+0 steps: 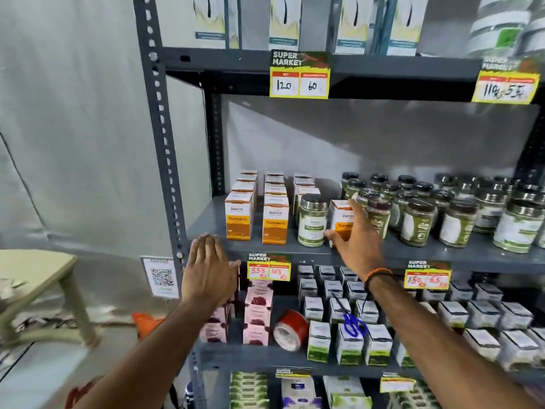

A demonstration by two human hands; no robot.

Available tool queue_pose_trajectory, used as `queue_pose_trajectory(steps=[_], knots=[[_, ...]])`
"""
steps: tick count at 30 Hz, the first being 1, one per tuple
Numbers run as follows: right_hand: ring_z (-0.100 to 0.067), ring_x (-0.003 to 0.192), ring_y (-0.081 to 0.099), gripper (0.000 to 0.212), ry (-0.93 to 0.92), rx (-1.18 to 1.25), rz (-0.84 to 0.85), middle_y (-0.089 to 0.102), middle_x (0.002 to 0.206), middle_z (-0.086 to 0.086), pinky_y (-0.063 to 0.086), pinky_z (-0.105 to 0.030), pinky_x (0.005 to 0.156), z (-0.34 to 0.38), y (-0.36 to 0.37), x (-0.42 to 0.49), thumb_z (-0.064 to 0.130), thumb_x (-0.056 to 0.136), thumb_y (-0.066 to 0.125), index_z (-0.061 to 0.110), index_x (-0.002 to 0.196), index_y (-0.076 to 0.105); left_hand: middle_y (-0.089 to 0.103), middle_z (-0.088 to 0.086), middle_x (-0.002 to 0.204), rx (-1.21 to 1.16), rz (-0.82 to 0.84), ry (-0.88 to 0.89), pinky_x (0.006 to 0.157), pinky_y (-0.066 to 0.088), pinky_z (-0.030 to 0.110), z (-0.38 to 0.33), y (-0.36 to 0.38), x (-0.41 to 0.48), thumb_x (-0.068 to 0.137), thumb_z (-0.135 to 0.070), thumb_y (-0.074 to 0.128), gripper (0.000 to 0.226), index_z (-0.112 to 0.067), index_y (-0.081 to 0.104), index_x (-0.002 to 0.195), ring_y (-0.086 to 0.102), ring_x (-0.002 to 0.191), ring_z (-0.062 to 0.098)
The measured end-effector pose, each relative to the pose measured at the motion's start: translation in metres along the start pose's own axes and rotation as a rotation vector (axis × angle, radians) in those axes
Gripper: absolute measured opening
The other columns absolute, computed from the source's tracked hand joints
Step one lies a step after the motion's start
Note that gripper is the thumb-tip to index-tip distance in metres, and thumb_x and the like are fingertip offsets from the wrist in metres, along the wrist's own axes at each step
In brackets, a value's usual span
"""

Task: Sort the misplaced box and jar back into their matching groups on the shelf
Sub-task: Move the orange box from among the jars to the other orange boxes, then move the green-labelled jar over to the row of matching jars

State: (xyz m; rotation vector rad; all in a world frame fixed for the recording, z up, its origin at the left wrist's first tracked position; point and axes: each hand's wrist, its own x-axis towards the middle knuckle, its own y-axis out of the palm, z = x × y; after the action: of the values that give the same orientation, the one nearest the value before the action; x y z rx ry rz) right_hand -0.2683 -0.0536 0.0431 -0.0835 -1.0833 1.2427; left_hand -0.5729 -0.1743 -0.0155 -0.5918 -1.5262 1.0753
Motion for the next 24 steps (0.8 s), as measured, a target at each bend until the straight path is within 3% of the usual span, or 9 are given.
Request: queue_pose_trajectory(steps=[4, 9, 13, 17, 20, 24], knots=[[-0.036, 0.14, 0.052, 0.105, -0.009, -0.025, -0.008, 0.044, 0.162, -0.015, 0.053, -0.054, 0.105, 0.002, 0.0, 0.0, 0.058, 0.089, 0.074, 0.022, 0.167, 0.014, 0.023, 0.02, 0.165, -0.044, 0.01, 0.081, 0.126, 0.013, 0.048, 0.013, 0.006, 0.014, 0.097, -0.065, 0.009, 0.087, -0.003, 0.02, 0.158, 0.017, 0.154, 0.033], [-0.033, 0.144, 0.048, 0.08, -0.256, -0.057, -0.211, 0.048, 0.158, -0.017, 0.051, -0.047, 0.11, 0.012, -0.003, 0.0, 0.048, 0.094, 0.069, 0.014, 0.157, 0.035, 0.031, 0.016, 0.164, -0.075, 0.041, 0.198, 0.124, 0.017, 0.046, 0.031, 0.004, 0.031, 0.093, -0.074, 0.02, 0.091, -0.007, 0.027, 0.156, 0.026, 0.152, 0.03], [-0.034, 0.142, 0.049, 0.073, -0.376, -0.177, -0.147, 0.054, 0.151, -0.015, 0.042, -0.051, 0.119, 0.026, -0.005, 0.02, 0.052, 0.094, 0.065, 0.012, 0.151, 0.043, 0.034, 0.015, 0.162, -0.083, 0.043, 0.226, 0.124, 0.019, 0.046, 0.037, 0.006, 0.035, 0.092, -0.078, 0.02, 0.096, -0.008, 0.029, 0.155, 0.031, 0.15, 0.03], [-0.039, 0.152, 0.037, 0.084, -0.335, -0.383, -0.018, 0.058, 0.151, -0.017, 0.014, -0.053, 0.129, 0.038, -0.005, 0.04, 0.072, 0.094, 0.047, 0.015, 0.156, 0.042, 0.033, 0.013, 0.163, -0.109, 0.039, 0.202, 0.123, 0.016, 0.045, 0.036, 0.011, 0.033, 0.092, -0.079, 0.022, 0.094, -0.011, 0.028, 0.156, 0.03, 0.15, 0.029], [-0.037, 0.156, 0.032, 0.092, -0.314, -0.48, 0.112, 0.07, 0.138, -0.014, 0.002, -0.056, 0.129, 0.04, 0.002, 0.048, 0.083, 0.092, 0.035, 0.017, 0.156, 0.043, 0.034, 0.012, 0.163, -0.112, 0.035, 0.199, 0.122, 0.017, 0.045, 0.037, 0.012, 0.033, 0.092, -0.079, 0.023, 0.094, -0.011, 0.028, 0.156, 0.031, 0.15, 0.029], [-0.031, 0.153, 0.04, 0.087, -0.288, -0.436, 0.121, 0.074, 0.131, -0.005, 0.002, -0.054, 0.129, 0.043, 0.009, 0.053, 0.086, 0.089, 0.042, 0.019, 0.144, 0.053, 0.035, 0.012, 0.162, -0.112, 0.021, 0.199, 0.121, 0.017, 0.044, 0.037, 0.014, 0.033, 0.092, -0.081, 0.022, 0.095, -0.011, 0.028, 0.156, 0.032, 0.149, 0.03]])
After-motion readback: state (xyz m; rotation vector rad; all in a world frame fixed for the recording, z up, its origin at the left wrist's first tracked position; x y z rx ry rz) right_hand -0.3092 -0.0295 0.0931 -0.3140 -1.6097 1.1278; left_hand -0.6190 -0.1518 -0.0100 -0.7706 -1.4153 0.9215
